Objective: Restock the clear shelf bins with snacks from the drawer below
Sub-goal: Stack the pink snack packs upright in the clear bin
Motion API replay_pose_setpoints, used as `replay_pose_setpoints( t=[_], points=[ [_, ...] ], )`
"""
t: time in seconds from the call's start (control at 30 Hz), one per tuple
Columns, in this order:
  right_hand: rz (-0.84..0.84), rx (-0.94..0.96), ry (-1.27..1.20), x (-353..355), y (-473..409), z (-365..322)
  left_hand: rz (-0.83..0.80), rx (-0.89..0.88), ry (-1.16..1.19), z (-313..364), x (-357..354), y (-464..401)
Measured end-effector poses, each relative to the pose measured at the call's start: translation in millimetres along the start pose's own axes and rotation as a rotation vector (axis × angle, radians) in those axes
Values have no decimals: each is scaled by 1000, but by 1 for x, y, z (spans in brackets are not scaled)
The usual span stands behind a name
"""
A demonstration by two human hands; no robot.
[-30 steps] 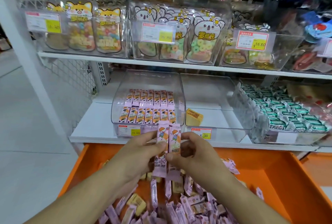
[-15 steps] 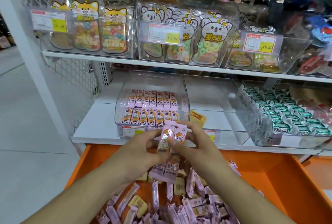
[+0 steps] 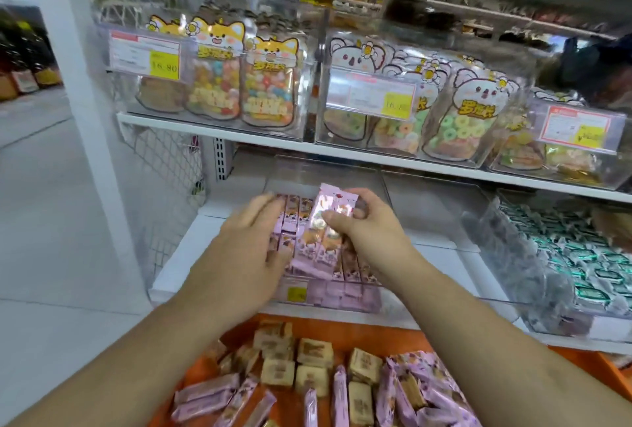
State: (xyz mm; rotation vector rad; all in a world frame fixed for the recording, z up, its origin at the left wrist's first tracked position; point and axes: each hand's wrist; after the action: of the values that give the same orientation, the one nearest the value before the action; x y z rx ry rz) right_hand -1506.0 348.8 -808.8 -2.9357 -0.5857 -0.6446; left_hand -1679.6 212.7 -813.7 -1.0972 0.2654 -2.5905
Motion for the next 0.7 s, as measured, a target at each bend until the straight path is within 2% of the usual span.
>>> replay_pose_setpoints(
  t=[0.07,0.2,0.53,0.7],
  points=[
    [13,-23,74,-14,-37,-1,-28,81,-60,-21,-2,-8],
    [-17,-77,152,-44,-89,-4,-140,172,-25,-39,-9,-10],
    [-70,-108,400,-81,-133,3,-170,170,-13,-47,-9,-7],
    [-79,10,476,-74,-116,10,-173,174,-39,-42,-9,-6]
  ],
)
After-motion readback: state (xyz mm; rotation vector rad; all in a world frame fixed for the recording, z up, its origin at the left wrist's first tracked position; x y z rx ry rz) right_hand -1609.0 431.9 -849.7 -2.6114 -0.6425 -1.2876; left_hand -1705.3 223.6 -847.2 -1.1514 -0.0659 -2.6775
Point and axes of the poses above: each hand's wrist, its own y-axis away from the middle knuckle, its own x-axis out of the back of the hand, z = x × y, and after that the axes turned 12 degrees about y, right-handed
